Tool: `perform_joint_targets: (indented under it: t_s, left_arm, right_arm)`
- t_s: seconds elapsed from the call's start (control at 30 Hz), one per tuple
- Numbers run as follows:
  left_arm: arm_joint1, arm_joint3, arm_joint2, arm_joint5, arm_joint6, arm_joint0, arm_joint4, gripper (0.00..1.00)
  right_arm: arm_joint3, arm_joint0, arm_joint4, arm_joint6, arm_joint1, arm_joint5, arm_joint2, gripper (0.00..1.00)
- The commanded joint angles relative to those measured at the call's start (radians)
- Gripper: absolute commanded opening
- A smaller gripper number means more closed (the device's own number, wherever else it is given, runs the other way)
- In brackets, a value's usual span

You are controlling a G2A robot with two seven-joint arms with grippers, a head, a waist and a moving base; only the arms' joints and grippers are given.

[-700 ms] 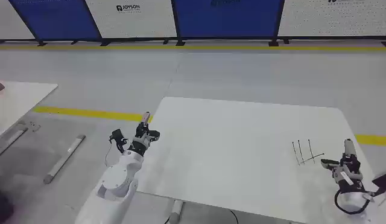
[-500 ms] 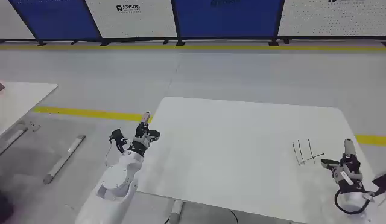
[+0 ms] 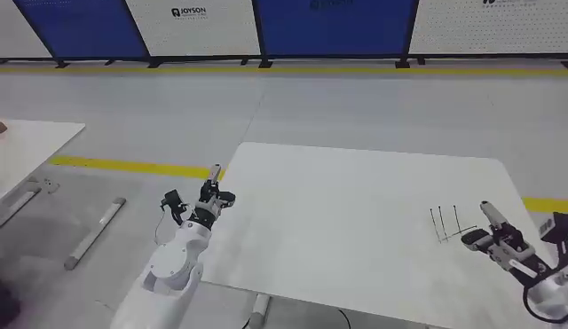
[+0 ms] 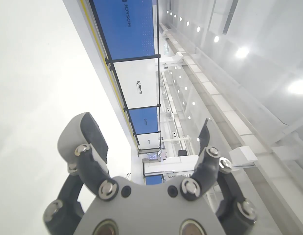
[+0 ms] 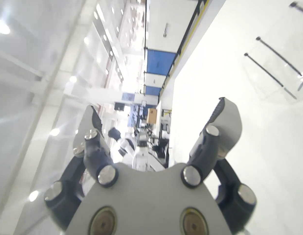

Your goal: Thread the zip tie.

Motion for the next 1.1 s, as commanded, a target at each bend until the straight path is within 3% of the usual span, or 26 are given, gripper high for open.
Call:
perform_joint_targets:
  t_s: [0.0,0.37,0.47,0.6,0.7,0.77,0.9,1.0,1.07]
  left_arm:
    - [0.0,0.0,0.0,0.0,0.0,0.0,0.0,1.0]
    - [0.0,0.0,0.0,0.0,0.0,0.0,0.0,1.0]
    - [0.0,0.0,0.0,0.0,0.0,0.0,0.0,1.0]
    - [0.0,0.0,0.0,0.0,0.0,0.0,0.0,1.0]
    - [0.0,0.0,0.0,0.0,0.0,0.0,0.0,1.0]
    - [0.0,0.0,0.0,0.0,0.0,0.0,0.0,1.0]
    - [0.0,0.0,0.0,0.0,0.0,0.0,0.0,1.0]
    - [0.0,0.0,0.0,0.0,0.0,0.0,0.0,1.0]
    - [0.0,0.0,0.0,0.0,0.0,0.0,0.0,1.0]
  right_arm:
    - [0.0,-0.002,0.003,-0.042,-0.001,-0.002,-0.001,1.0]
    - [-0.005,0.002,0.019,-0.012,0.0,0.002,-0.004,1.0]
    - [0.059,0.084,0.073,0.275,0.025,0.072,0.053,1.0]
    - [0.131,0.202,0.011,0.484,0.054,0.115,0.077,1.0]
    - [0.214,0.309,-0.07,0.612,0.076,0.144,0.049,1.0]
    - [0.264,0.362,-0.098,0.619,0.089,0.152,-0.001,1.0]
    - [0.409,0.479,-0.266,0.603,0.114,0.148,-0.07,1.0]
    - [0.475,0.519,-0.298,0.595,0.116,0.127,-0.105,1.0]
    - [0.475,0.519,-0.298,0.595,0.116,0.127,-0.105,1.0]
